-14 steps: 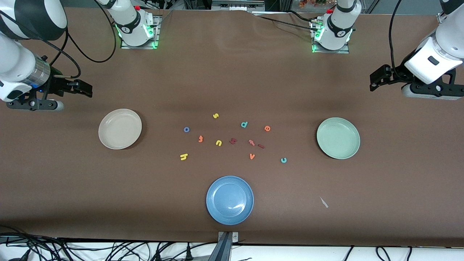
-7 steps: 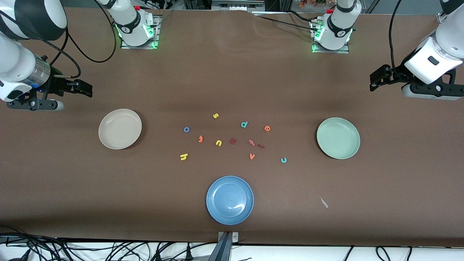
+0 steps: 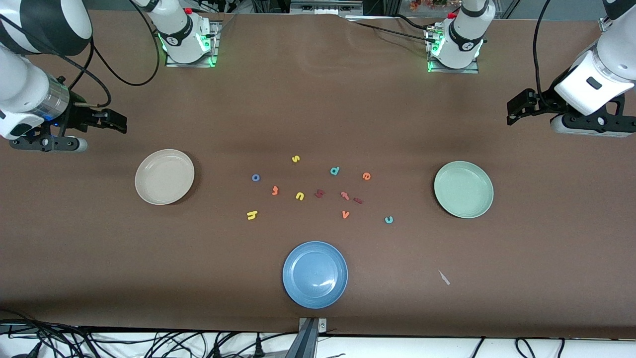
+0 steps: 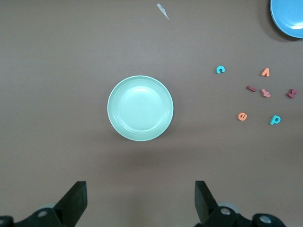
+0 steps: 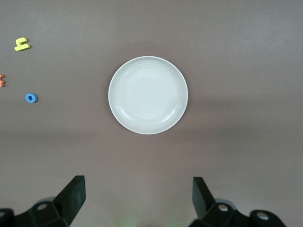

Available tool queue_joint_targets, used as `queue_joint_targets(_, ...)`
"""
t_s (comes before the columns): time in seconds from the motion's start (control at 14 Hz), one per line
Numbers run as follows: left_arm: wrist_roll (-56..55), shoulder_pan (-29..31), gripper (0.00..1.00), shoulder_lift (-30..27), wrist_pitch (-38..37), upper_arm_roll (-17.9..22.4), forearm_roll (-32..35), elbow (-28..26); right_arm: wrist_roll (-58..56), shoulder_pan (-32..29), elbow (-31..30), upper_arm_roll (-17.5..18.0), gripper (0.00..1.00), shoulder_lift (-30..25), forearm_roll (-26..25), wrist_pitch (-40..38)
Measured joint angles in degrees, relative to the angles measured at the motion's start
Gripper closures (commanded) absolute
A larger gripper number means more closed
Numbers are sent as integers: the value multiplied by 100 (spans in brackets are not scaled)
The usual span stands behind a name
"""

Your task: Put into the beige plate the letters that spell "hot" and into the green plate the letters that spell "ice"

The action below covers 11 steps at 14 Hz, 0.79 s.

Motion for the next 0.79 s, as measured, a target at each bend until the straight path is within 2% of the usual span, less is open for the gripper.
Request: queue_joint_targets(0.79,5,-48,0,28,-3,-45,0,0,18,49,0,50,0,118,97,-2)
